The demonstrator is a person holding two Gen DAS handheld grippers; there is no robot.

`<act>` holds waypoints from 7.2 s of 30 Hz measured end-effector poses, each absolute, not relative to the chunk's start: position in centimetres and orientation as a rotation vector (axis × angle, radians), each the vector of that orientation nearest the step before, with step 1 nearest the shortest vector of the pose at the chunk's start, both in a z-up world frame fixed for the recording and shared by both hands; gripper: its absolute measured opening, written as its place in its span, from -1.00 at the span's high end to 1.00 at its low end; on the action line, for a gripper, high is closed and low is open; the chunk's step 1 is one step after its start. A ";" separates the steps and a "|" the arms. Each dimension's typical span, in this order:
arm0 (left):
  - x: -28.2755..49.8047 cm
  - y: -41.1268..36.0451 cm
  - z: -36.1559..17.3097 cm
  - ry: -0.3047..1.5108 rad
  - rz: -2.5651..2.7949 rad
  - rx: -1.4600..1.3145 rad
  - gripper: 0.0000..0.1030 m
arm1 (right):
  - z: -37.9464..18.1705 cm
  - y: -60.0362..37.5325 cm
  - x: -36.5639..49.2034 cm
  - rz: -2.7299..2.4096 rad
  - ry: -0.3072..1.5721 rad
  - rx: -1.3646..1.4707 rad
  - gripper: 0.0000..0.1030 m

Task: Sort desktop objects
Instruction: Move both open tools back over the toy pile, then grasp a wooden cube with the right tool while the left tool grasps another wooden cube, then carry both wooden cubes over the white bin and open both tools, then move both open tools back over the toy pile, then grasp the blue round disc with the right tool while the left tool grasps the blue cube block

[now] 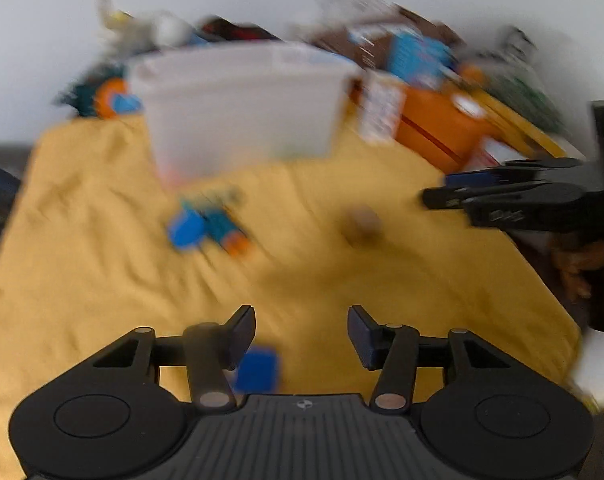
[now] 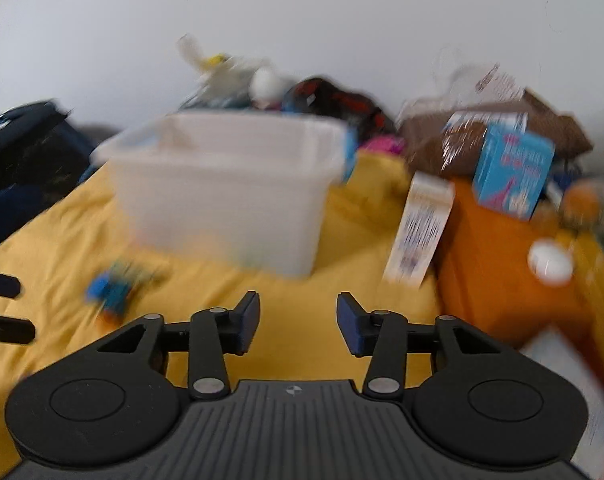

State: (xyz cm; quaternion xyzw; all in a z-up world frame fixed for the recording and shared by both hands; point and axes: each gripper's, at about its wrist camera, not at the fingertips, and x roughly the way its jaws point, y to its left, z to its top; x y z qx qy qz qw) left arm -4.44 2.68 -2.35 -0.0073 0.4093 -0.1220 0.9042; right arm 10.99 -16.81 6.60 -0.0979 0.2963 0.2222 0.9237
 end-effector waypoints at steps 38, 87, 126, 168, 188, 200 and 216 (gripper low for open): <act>3.7 0.9 -7.1 0.897 -0.162 0.166 0.37 | 1.8 -11.4 10.7 0.503 0.745 -0.252 -0.28; -0.5 0.2 -7.8 0.901 -0.265 0.137 0.36 | -0.7 -12.6 5.7 0.535 0.826 -0.275 0.36; 20.9 5.8 9.0 0.529 0.009 0.129 0.24 | 15.9 -7.4 23.9 0.483 0.441 -0.204 0.36; -1.4 5.9 -7.0 0.918 -0.139 0.025 0.33 | 1.6 1.4 11.1 0.863 0.634 -0.497 0.32; -2.1 5.6 -7.1 0.926 -0.154 0.069 0.32 | 0.8 1.3 12.2 0.860 0.590 -0.579 0.12; -3.3 5.3 -7.0 0.928 -0.170 0.114 0.33 | -0.5 1.2 13.9 0.874 0.752 -0.430 0.20; -3.6 4.1 -6.9 0.928 -0.231 0.150 0.33 | -0.3 -11.7 5.0 0.701 0.823 -0.272 0.16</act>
